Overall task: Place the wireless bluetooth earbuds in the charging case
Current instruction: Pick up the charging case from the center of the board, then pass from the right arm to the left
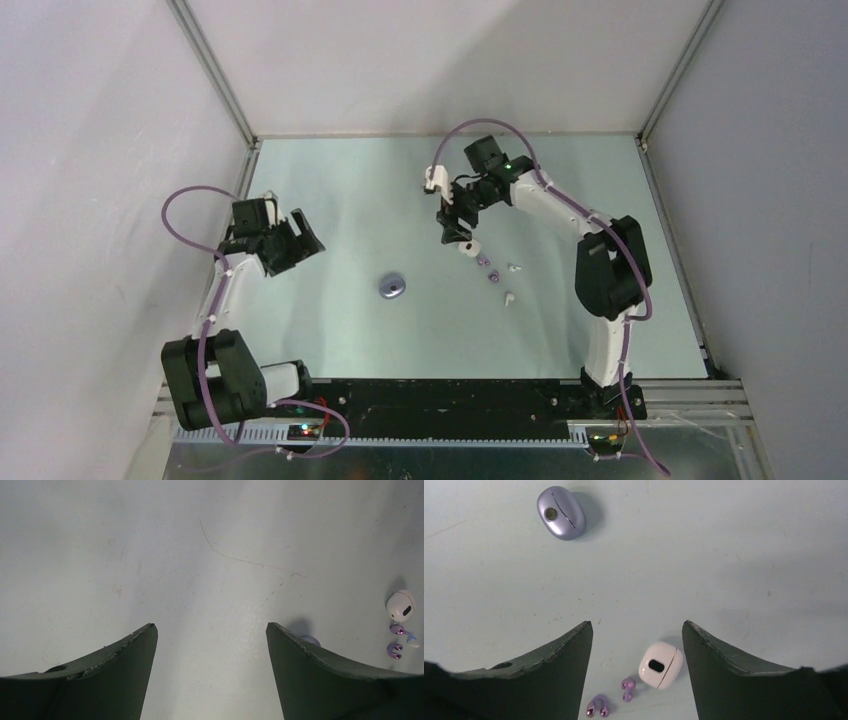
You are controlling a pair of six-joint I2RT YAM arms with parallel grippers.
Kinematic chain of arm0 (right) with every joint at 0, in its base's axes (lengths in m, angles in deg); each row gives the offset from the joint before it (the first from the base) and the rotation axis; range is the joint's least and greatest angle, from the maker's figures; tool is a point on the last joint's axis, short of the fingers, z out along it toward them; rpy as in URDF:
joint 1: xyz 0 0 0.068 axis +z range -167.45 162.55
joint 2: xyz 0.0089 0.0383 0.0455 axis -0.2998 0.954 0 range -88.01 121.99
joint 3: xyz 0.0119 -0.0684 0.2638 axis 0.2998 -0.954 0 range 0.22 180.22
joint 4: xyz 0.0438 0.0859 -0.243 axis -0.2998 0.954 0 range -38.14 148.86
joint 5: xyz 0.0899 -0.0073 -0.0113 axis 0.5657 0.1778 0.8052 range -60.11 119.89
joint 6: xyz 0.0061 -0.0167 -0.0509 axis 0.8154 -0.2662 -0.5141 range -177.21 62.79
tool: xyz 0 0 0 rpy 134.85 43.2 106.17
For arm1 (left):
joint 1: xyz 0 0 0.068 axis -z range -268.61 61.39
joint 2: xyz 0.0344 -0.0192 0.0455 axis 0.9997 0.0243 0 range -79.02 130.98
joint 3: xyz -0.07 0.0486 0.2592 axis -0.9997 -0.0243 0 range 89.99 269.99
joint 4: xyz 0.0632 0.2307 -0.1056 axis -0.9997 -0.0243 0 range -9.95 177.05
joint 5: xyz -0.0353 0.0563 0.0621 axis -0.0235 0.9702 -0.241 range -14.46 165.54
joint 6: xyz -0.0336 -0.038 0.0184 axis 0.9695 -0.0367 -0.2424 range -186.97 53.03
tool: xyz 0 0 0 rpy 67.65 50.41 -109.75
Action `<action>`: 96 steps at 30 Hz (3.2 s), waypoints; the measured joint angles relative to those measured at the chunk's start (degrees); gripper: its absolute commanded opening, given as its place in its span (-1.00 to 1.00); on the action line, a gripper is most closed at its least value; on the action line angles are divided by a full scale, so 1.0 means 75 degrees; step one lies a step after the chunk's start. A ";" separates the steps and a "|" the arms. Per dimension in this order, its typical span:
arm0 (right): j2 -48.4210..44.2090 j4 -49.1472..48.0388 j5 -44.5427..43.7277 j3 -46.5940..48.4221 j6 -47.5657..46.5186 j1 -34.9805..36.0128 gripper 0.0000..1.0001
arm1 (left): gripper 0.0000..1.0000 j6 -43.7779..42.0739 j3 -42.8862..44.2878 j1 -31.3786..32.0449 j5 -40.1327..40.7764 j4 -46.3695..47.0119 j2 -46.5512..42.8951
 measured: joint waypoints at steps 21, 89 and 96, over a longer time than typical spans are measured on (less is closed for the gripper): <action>0.1612 0.0058 0.0554 0.0391 -0.3357 0.1422 0.75 | 0.85 -0.0079 0.0070 -0.0003 0.0248 -0.0396 0.0114; -0.2244 -0.3252 -0.1166 -0.1090 0.0000 0.0769 -0.22 | 0.62 0.0111 0.2964 0.1585 -0.4164 0.1938 0.1714; -0.3147 -0.5056 -0.1440 -0.1897 -0.0408 0.0828 -0.22 | 0.39 -0.0434 0.3570 0.2363 -0.5418 0.2961 0.1754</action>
